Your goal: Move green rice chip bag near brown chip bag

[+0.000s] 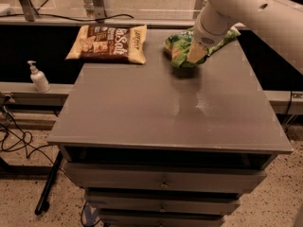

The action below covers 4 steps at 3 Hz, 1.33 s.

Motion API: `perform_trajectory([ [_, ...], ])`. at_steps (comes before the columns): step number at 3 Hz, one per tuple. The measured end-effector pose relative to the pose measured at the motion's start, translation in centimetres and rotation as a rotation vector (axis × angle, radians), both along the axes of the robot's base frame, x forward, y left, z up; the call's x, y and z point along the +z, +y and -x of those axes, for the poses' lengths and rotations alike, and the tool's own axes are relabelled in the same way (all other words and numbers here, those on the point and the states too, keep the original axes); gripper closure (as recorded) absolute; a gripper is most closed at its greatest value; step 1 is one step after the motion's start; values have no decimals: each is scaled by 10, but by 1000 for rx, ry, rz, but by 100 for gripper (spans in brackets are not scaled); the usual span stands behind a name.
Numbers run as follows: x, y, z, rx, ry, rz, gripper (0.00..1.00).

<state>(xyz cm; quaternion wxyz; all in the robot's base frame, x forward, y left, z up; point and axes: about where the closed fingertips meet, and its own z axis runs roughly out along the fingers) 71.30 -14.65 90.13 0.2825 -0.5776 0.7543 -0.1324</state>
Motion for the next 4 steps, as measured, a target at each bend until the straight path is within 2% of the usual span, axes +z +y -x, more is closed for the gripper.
perform_trajectory([
  [2,-6,35,-24,21,2,-57,100],
  [4,-18,80,-20,40,55,-164,100],
])
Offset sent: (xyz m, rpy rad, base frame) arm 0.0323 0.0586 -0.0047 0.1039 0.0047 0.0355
